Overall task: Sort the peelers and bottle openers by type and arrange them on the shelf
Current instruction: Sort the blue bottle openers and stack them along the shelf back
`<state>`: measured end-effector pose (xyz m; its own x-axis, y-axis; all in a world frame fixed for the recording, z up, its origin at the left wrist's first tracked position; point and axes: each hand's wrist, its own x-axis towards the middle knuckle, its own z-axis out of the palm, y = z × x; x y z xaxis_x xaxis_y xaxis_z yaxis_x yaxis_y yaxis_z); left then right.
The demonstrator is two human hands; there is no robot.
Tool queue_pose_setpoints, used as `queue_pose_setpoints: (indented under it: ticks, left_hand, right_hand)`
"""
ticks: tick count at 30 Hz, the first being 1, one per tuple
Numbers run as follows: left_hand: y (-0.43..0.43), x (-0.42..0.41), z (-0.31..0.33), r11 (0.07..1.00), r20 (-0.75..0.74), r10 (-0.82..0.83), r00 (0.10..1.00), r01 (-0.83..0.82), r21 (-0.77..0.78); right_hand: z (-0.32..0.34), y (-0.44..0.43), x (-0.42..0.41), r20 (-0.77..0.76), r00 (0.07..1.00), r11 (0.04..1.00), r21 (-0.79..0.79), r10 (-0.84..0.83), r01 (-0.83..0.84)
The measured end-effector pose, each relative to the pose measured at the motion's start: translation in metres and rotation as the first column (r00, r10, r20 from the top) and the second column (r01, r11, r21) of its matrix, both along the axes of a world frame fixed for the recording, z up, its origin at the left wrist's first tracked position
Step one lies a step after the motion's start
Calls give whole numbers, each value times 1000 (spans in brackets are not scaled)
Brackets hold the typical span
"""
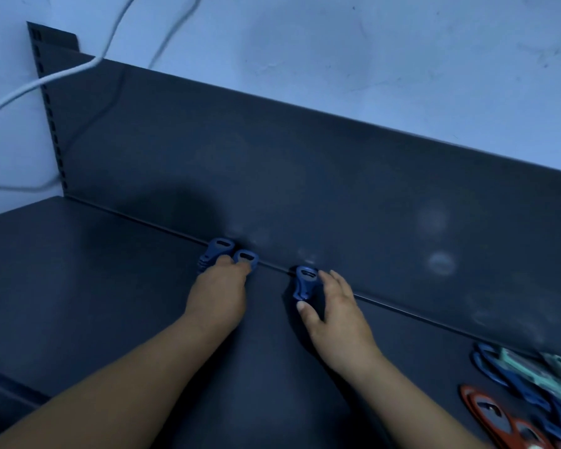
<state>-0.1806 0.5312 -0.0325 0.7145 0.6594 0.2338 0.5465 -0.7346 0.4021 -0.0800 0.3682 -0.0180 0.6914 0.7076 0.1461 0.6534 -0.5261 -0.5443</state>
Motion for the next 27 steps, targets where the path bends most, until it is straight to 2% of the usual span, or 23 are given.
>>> queue_pose_setpoints:
  ticks: [11,18,21,23,25,27]
  left_hand:
    - [-7,9,-3,998,23,-66,998,65,18]
    - [-19,20,-4,997,1,-77,997,77,28]
    - [-19,19,-2,996,0,-86,996,86,8]
    - [-22,16,0,995,-6,-81,997,81,56]
    - [-29,14,3,980,11,-62,998,59,192]
    - [-39,13,9,963,40,-83,996,70,261]
  right_hand:
    - [-10,-3,1,-27,1000,998,-62,10,-11]
    - [-13,-5,2,54,999,967,-255,6,8]
    - [-12,-5,2,59,998,964,-265,3,12]
    - [-12,-7,4,64,998,972,-233,-4,18]
    - [-12,-8,5,92,995,976,-211,-28,47]
    - [-10,-9,5,152,987,974,-210,-49,81]
